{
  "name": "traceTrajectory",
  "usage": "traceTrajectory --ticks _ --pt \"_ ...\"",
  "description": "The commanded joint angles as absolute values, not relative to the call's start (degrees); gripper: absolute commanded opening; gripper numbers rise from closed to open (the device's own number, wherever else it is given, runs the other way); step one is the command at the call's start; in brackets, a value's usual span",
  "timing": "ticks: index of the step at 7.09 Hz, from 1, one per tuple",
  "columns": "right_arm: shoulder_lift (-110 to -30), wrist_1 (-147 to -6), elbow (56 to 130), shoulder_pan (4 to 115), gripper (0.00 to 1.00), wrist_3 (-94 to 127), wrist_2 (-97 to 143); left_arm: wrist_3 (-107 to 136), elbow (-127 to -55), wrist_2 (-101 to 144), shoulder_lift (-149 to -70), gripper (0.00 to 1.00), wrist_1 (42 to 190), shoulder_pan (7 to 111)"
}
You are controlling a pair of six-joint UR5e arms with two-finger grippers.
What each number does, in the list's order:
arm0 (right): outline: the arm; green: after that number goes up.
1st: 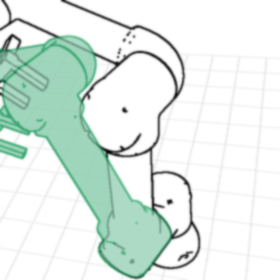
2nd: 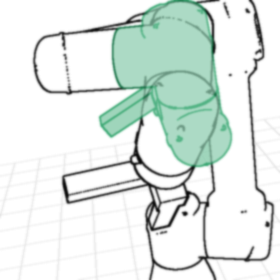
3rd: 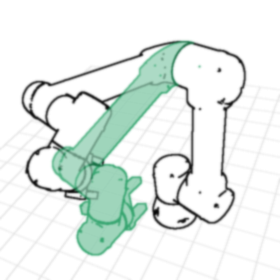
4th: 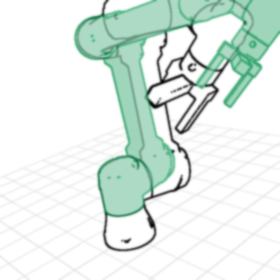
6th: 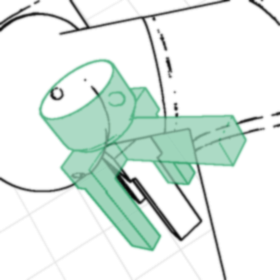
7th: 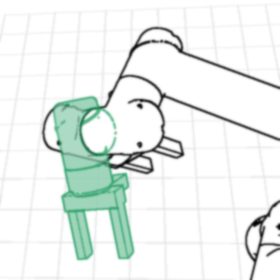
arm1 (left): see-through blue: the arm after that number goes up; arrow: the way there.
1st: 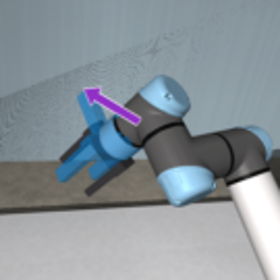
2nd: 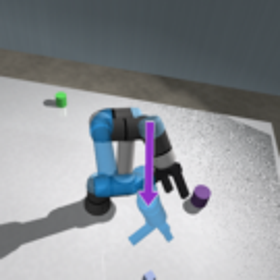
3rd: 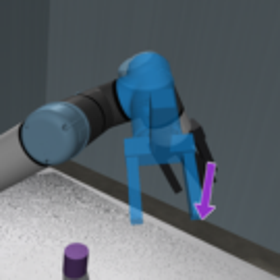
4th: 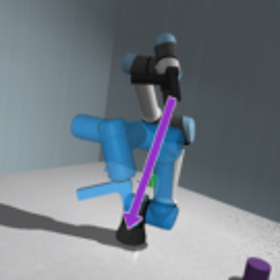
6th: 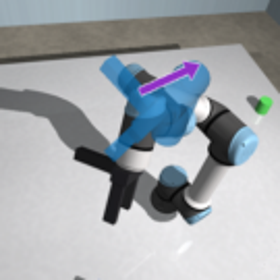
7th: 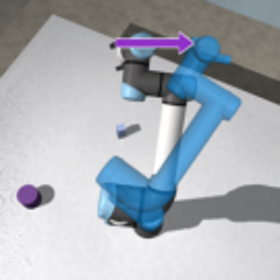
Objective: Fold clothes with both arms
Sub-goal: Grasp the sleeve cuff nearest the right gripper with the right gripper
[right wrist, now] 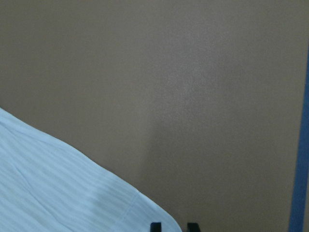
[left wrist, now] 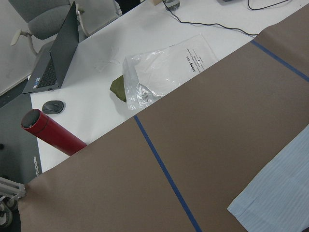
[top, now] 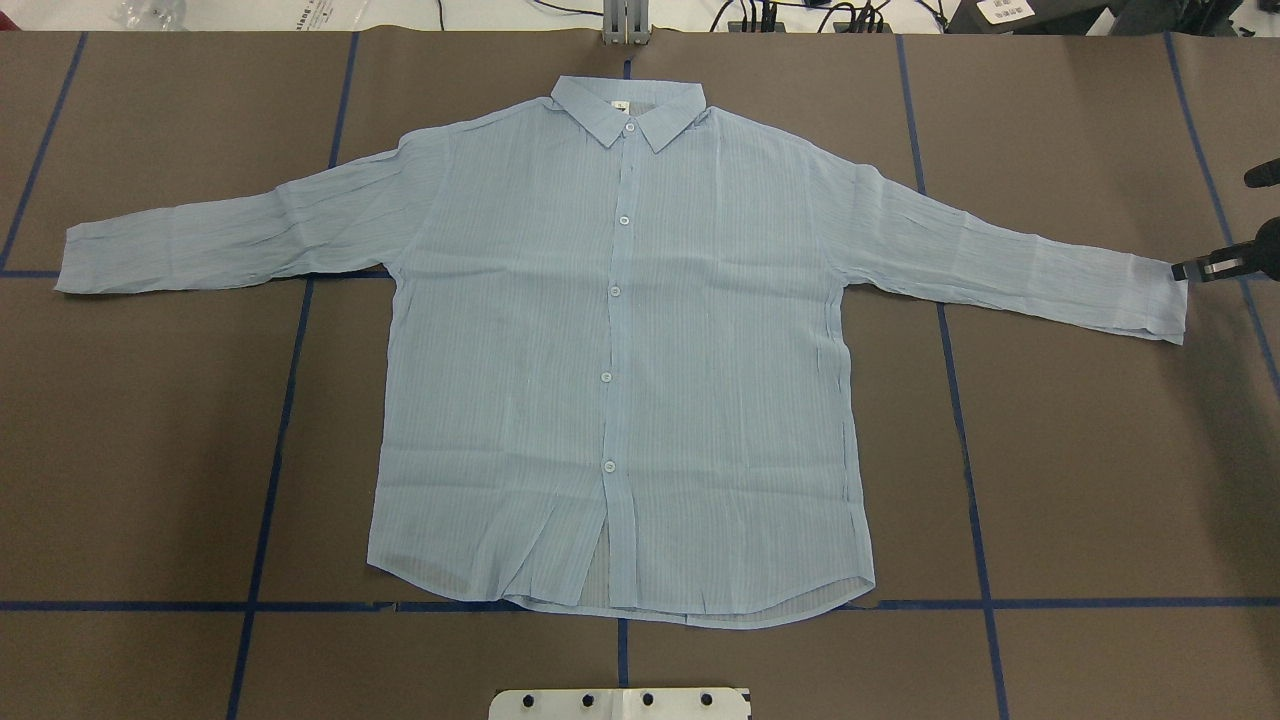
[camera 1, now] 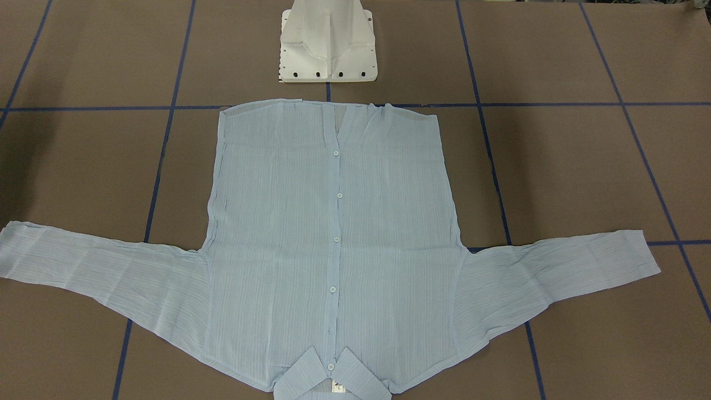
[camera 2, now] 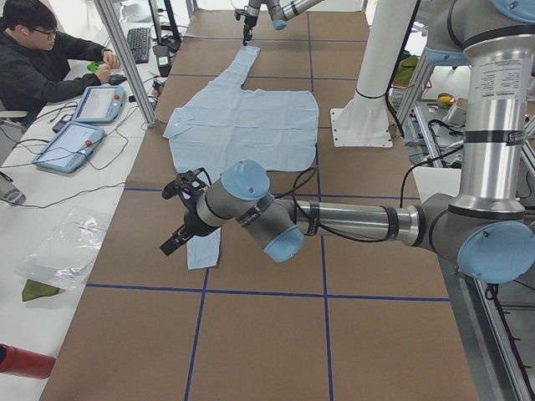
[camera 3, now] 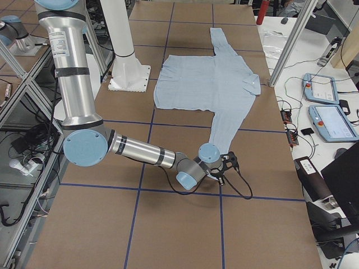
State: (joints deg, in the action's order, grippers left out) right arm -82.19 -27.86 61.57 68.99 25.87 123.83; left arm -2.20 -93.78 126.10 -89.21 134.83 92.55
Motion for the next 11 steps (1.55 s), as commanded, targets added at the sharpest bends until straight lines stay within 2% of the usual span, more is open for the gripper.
traceTrajectory --ticks 1,4,5,6,8,10,11 --pt "-82.18 -27.95 61.52 68.99 0.33 25.84 123.75 -2.2 -93.78 126.12 -89.21 1.0 134.82 92.55" --pt "-82.27 -28.04 61.35 68.91 0.25 25.84 123.66 -2.2 -93.78 126.04 -89.21 1.0 134.82 92.55" --pt "-82.27 -28.04 60.83 68.91 0.18 25.75 123.49 -2.2 -93.78 126.12 -89.21 1.0 134.82 92.55" --pt "-82.27 -28.04 60.65 68.82 0.0 25.84 122.79 -2.2 -93.78 126.12 -89.21 1.0 134.82 92.55" --pt "-82.53 -27.86 62.13 68.99 0.0 26.54 123.13 -2.2 -93.96 126.12 -89.21 1.0 134.82 92.55" --pt "-82.0 -29.08 67.91 69.08 0.0 33.09 124.18 -2.29 -93.87 126.12 -89.12 1.0 134.82 92.55" --pt "-81.83 -32.83 73.16 69.17 0.0 35.74 124.36 -2.29 -93.78 126.12 -89.12 1.0 134.82 92.55"
